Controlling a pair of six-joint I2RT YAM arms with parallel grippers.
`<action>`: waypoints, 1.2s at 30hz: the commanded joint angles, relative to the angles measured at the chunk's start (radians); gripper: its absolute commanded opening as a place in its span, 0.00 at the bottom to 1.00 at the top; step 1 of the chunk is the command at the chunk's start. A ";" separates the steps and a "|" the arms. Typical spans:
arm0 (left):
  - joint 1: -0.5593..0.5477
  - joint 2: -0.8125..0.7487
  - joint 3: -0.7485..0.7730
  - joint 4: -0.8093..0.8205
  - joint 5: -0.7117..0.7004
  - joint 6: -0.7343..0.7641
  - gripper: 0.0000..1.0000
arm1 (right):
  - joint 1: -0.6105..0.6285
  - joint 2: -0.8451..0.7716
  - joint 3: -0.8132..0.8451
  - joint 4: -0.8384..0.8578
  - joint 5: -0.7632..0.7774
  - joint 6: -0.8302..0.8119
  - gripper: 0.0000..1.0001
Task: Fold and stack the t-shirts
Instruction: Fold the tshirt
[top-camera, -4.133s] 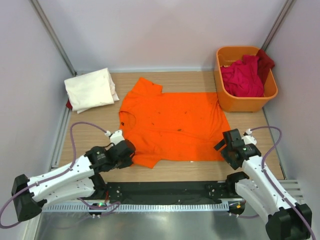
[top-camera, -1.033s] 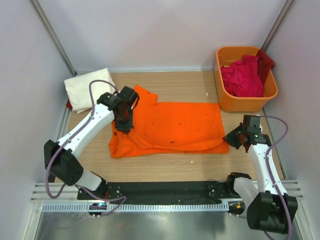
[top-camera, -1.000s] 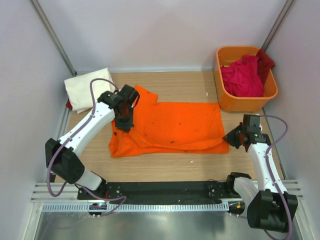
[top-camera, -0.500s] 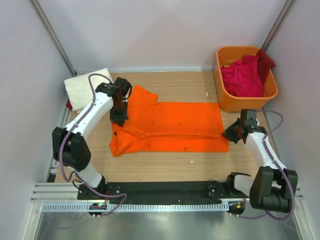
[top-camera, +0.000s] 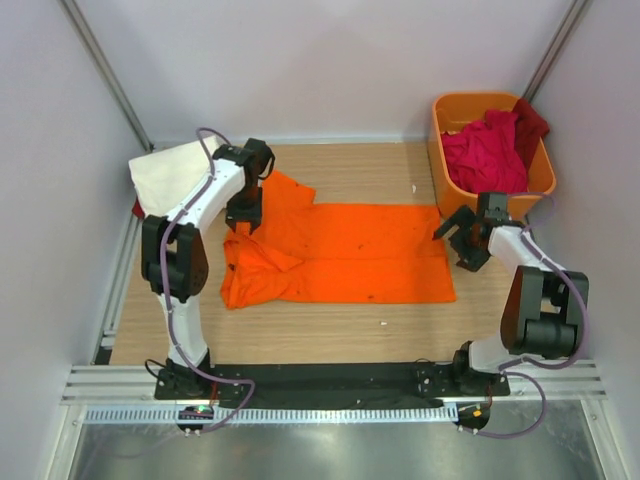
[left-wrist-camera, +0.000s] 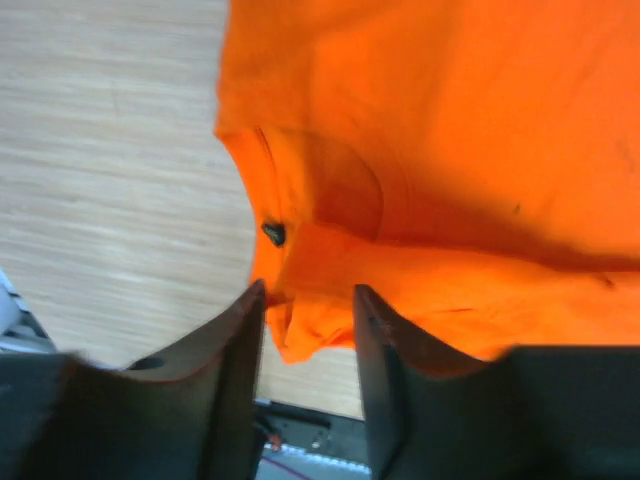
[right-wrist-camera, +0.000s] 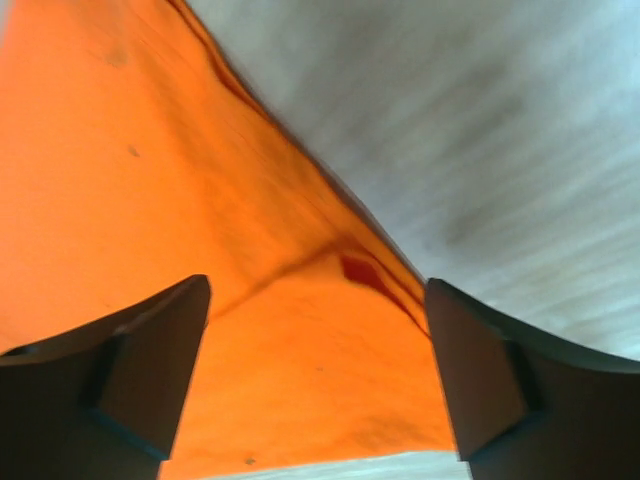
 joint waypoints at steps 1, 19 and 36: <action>0.021 0.010 0.122 -0.070 -0.126 -0.011 0.45 | 0.002 0.017 0.168 -0.021 0.035 -0.064 0.99; 0.010 -0.599 -0.637 0.334 0.240 -0.247 0.59 | 0.151 -0.520 -0.123 -0.009 -0.157 -0.056 0.97; -0.008 -0.486 -0.854 0.582 0.014 -0.392 0.54 | 0.236 -0.227 -0.295 0.178 -0.111 -0.079 0.97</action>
